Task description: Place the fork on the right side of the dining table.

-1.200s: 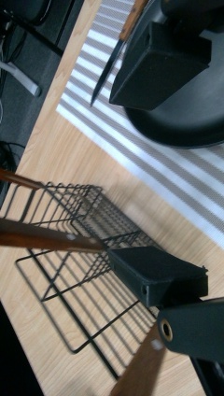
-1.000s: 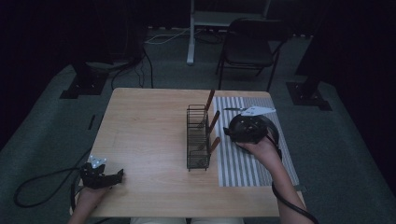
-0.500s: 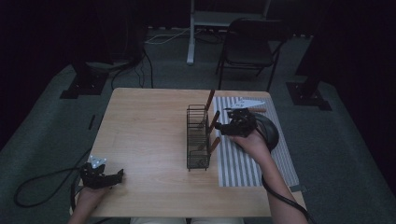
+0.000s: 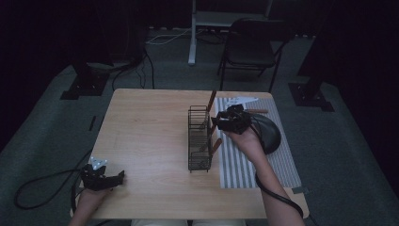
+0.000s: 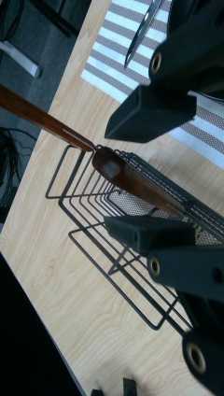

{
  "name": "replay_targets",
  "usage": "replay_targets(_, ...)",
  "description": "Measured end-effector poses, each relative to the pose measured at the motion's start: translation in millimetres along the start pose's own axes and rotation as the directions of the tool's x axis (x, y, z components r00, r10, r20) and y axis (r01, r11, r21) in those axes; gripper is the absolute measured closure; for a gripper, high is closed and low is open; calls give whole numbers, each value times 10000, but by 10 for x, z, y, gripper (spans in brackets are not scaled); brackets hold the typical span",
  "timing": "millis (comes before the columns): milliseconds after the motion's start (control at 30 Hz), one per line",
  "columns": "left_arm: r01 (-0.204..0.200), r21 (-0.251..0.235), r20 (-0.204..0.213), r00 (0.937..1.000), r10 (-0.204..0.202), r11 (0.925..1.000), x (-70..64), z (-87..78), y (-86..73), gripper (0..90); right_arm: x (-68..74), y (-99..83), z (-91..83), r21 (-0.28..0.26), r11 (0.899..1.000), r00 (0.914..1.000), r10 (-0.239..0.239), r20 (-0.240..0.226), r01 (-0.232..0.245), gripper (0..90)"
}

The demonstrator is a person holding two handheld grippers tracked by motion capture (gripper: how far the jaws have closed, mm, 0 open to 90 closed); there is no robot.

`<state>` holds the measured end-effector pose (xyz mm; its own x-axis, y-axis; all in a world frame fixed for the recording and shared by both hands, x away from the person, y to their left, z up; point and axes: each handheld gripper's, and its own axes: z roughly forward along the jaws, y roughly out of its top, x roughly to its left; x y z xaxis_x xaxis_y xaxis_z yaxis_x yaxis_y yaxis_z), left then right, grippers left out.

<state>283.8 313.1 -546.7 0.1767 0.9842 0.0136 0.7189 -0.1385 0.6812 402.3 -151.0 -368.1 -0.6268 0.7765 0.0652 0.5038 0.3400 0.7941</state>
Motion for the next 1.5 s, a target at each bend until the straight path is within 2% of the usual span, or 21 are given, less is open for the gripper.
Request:
replay_targets(233, 0, -1, -1, 10000, 0, 10000, 0, 0, 0, 0, 3, 36, 22, 172, 9998, 9980, -35, -626, 46, 721)
replay_targets(300, 11, -13, -1, 10000, -11, 10000, -1, 1, 0, 0, 17, 39, 17, 175, 9997, 9963, -151, -849, 167, 736)
replay_targets(567, 14, -14, -5, 10000, -14, 10000, -1, 1, 0, 0, 83, 43, -30, 246, 9989, 9914, -356, -1261, 390, 769)
replay_targets(867, -7, 1, -2, 10000, 7, 10000, 0, 0, 0, 0, 134, 73, -71, 192, 9982, 9922, -534, -1126, 559, 778)
replay_targets(1233, 15, -19, -2, 10000, -15, 10000, -1, 1, 0, 0, 177, 155, -219, -164, 9979, 9907, -638, -1205, 622, 792)
replay_targets(1500, 19, -16, 1, 10000, -19, 10000, -1, 1, 0, 0, 221, 225, -355, -376, 9956, 9891, -892, -1169, 854, 811)
